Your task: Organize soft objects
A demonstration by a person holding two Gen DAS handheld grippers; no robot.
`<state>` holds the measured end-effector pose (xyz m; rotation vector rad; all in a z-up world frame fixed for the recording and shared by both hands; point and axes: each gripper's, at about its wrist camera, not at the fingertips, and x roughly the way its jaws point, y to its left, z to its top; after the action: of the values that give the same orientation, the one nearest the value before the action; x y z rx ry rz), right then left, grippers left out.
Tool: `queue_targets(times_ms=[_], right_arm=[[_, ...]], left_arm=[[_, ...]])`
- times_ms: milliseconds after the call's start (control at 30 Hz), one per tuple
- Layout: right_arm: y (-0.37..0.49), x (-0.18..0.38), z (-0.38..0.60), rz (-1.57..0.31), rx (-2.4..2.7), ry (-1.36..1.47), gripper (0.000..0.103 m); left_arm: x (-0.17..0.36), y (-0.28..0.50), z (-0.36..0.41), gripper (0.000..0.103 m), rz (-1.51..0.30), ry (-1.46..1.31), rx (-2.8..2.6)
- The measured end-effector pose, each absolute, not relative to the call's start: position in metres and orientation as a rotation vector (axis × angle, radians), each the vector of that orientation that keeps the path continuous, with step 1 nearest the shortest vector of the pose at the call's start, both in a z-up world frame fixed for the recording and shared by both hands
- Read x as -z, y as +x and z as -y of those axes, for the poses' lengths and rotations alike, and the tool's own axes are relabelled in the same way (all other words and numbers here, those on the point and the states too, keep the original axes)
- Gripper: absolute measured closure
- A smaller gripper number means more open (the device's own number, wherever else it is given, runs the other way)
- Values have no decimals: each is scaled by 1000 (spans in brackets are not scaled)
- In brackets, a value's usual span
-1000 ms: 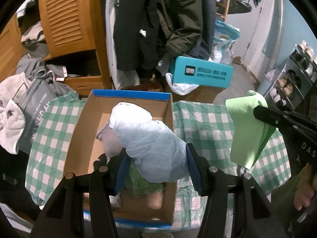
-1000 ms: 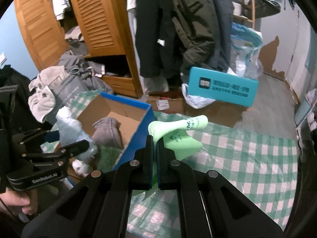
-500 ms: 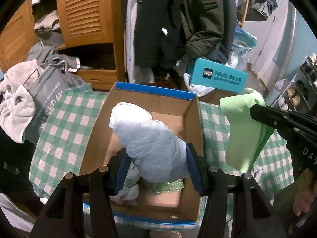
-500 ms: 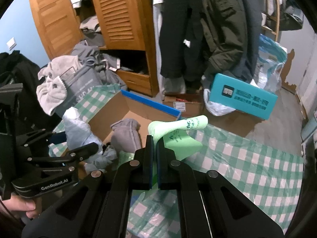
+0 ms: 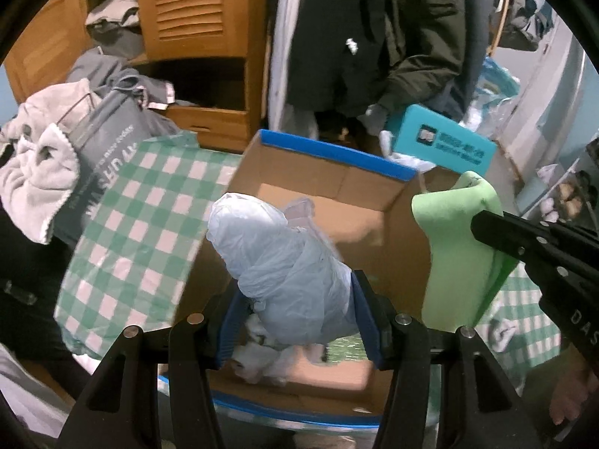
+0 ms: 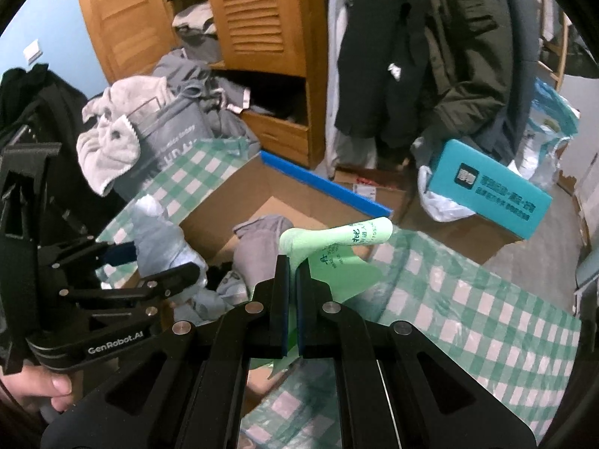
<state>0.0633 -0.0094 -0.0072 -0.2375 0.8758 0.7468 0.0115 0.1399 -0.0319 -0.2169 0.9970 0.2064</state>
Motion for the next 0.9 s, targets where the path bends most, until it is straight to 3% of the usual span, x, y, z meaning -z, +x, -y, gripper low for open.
queue_targets(times_ms=[433, 467, 533, 600, 700, 900], right_arm=[[65, 39, -29, -958, -811, -314, 98], [65, 41, -30, -962, -808, -316, 96], [67, 43, -28, -968, -802, -305, 75], [69, 41, -25, -965, -801, -286, 66], [71, 36, -20, -950, -784, -273, 54], [78, 27, -6, -940, -759, -227, 47]], left_arm=[[55, 14, -157, 45, -1054, -261, -242], [55, 14, -157, 43, -1058, -254, -245], [53, 14, -154, 34, -1057, -230, -255], [51, 13, -152, 27, -1046, -208, -266], [48, 13, -151, 26, -1040, -203, -265], [42, 13, -146, 26, -1029, -213, -241]])
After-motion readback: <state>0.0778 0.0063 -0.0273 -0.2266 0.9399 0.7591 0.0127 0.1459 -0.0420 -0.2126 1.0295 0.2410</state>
